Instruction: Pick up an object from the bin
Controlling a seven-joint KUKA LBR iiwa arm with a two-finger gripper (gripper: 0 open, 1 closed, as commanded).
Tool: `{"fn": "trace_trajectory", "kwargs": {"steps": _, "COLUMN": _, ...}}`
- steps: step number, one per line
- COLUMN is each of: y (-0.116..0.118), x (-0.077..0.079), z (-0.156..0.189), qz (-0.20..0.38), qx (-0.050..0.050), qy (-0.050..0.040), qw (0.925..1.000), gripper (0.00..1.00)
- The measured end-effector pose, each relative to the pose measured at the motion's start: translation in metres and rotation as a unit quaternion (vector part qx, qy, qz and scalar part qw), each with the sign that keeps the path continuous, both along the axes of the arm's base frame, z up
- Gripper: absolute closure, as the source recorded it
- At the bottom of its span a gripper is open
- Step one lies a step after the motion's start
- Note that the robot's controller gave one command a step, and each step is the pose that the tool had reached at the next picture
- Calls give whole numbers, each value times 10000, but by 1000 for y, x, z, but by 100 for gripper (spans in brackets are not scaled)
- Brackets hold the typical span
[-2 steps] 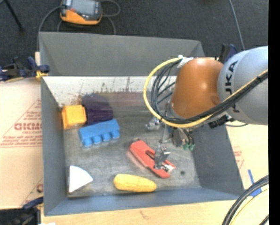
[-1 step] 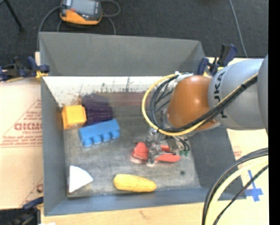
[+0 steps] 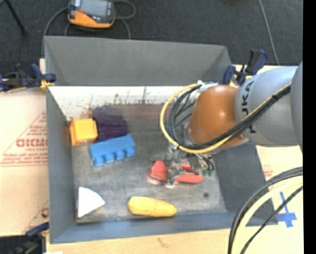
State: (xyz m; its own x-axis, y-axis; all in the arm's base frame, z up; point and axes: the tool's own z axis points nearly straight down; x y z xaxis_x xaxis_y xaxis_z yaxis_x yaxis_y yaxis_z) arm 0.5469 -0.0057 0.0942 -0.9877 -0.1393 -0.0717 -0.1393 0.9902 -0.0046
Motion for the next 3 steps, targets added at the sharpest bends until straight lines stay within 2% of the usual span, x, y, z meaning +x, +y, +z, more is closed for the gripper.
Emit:
{"fn": "trace_trajectory", "kwargs": {"steps": 1, "y": 1, "x": -4, "z": 4, "qz": 0, "qx": -18, "qy": 56, "qw": 10000, "gripper": 100}}
{"fn": "trace_trajectory", "kwargs": {"steps": 3, "y": 0, "x": -4, "z": 4, "qz": -5, "qx": -17, "qy": 56, "qw": 10000, "gripper": 100}}
